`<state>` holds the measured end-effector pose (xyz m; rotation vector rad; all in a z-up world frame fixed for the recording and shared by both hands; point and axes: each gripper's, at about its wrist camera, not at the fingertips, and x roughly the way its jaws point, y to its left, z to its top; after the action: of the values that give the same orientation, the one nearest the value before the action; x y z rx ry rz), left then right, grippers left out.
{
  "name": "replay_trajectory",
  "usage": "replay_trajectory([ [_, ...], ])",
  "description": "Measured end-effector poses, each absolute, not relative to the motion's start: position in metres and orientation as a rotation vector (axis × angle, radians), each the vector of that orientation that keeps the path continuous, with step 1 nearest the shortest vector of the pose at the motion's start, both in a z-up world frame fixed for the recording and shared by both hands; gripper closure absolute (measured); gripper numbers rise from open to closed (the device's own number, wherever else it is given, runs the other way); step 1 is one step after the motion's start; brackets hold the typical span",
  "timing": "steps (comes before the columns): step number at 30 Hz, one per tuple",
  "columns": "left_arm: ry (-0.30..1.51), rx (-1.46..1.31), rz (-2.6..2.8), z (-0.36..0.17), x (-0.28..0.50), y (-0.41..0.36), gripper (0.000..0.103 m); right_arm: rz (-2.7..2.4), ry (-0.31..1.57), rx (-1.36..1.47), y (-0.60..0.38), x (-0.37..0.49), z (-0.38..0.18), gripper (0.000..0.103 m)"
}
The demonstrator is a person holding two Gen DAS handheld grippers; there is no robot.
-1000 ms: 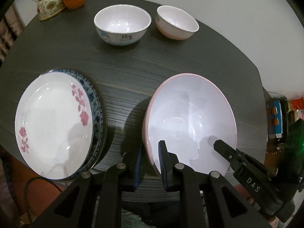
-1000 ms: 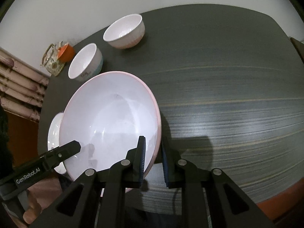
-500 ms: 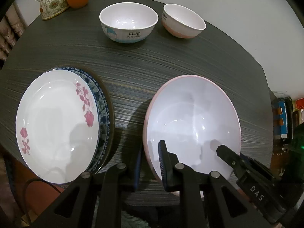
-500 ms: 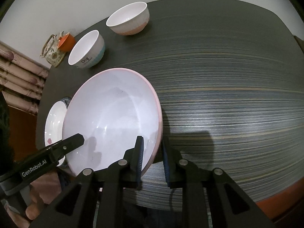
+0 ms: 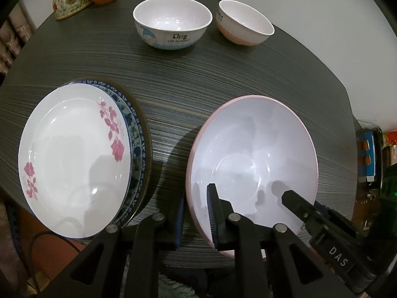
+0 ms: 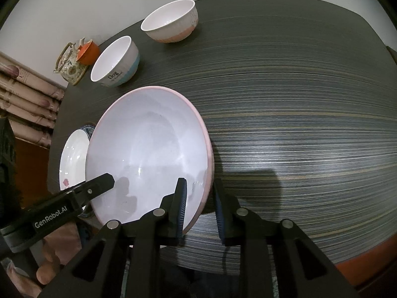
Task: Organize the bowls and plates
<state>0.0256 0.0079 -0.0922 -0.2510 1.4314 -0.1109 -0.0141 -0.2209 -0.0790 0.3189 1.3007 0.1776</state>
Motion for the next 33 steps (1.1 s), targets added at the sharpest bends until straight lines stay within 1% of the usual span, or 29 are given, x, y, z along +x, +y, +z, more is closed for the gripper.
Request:
replay_trajectory([
  [2,1.431,-0.259,-0.112,-0.093,0.028,0.009,0.086,0.182,1.304,0.327,-0.221,-0.014,-0.080,0.077],
  [6,1.421,-0.269,-0.112,-0.088,0.030,0.015,0.085,0.176,1.306,0.333,-0.221,-0.014,-0.080,0.067],
  [9,1.409,-0.283,-0.109,-0.085,0.031,0.022,0.082,0.171,1.298,0.332,-0.221,-0.014,-0.078,0.066],
  [13,1.386,-0.314,-0.120,-0.079,0.030,0.030,0.080,0.163,1.279,0.346,-0.227,-0.009,-0.072,0.061],
  [20,1.350,-0.345,-0.115,-0.061,0.032,0.043,0.073,0.155,1.247,0.348,-0.230,0.000,-0.059,0.059],
  [33,1.279,-0.370,-0.038,-0.037,0.051,0.087,0.072,0.239,1.162,0.265,-0.202,0.031,-0.021,0.058],
])
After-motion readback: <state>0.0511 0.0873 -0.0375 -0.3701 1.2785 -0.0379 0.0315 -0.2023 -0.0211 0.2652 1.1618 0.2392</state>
